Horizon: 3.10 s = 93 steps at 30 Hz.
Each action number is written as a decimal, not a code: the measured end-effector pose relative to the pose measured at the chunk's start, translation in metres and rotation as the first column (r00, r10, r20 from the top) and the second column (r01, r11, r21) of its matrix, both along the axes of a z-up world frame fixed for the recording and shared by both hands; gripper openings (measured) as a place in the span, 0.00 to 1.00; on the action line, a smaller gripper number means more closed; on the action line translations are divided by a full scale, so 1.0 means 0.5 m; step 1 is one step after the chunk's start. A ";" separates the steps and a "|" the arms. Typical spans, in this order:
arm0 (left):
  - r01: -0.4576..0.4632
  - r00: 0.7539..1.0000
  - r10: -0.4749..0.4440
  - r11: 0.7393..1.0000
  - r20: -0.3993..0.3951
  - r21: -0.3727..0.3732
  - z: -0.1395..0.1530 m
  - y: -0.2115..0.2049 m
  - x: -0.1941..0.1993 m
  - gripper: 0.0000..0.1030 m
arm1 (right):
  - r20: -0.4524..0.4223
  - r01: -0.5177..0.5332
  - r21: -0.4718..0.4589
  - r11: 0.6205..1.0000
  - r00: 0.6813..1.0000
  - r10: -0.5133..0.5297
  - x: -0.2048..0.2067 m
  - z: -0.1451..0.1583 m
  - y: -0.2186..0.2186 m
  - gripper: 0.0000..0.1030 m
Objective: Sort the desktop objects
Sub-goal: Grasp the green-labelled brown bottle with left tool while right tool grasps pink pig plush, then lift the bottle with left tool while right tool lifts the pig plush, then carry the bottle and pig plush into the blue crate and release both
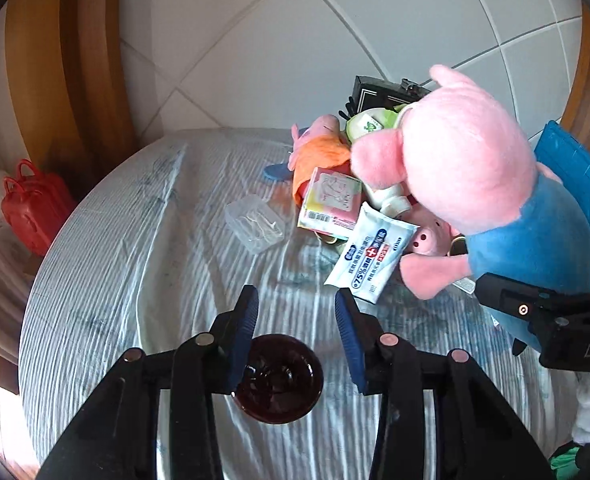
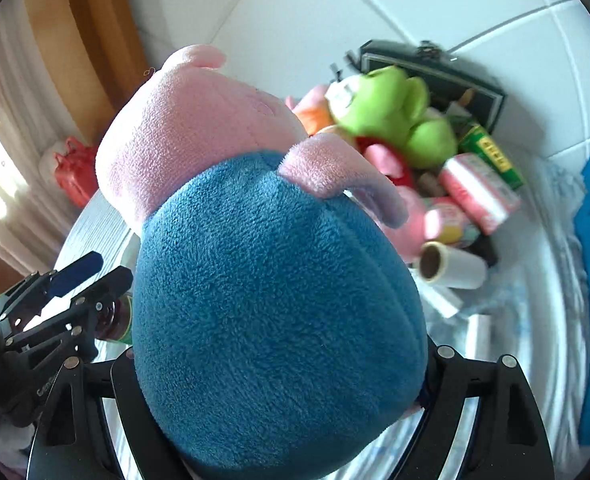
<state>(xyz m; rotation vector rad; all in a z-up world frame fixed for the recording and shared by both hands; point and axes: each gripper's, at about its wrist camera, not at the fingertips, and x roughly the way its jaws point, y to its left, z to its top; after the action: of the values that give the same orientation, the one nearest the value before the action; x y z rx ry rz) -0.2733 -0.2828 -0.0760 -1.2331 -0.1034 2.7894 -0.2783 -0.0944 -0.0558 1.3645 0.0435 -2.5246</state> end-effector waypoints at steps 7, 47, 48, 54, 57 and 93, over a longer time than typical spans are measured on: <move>-0.075 0.990 0.079 0.996 0.114 -0.038 -0.091 -0.012 0.022 0.41 | 0.029 0.052 -0.010 0.999 0.998 -0.052 0.042 -0.014 0.111 0.85; -0.429 0.827 0.373 0.902 0.420 0.043 -0.237 0.225 0.318 0.52 | 0.260 -0.311 0.026 0.950 0.920 0.294 0.174 -0.266 0.221 0.85; -0.410 0.848 0.370 0.912 0.380 0.025 -0.213 0.233 0.315 0.51 | 0.243 -0.308 0.020 0.951 0.924 0.294 0.176 -0.253 0.222 0.85; -0.303 0.936 0.298 0.953 0.190 0.001 -0.079 0.276 0.279 0.50 | 0.127 -0.258 0.000 0.966 0.958 0.256 0.170 -0.151 0.252 0.85; -0.254 0.956 0.250 0.967 0.157 0.007 -0.053 0.303 0.260 0.49 | 0.069 -0.208 -0.002 0.978 0.976 0.208 0.158 -0.096 0.292 0.85; 0.608 0.792 -0.609 0.792 -0.026 -0.052 0.349 1.450 -0.056 0.49 | -0.162 0.575 0.140 0.806 0.816 -0.555 0.044 0.289 1.322 0.85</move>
<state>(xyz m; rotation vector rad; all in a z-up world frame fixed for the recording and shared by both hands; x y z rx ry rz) -0.3010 0.4424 0.0986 -0.9813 0.3069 2.2478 -0.2561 0.5666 0.0885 1.4706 -0.1370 -3.1662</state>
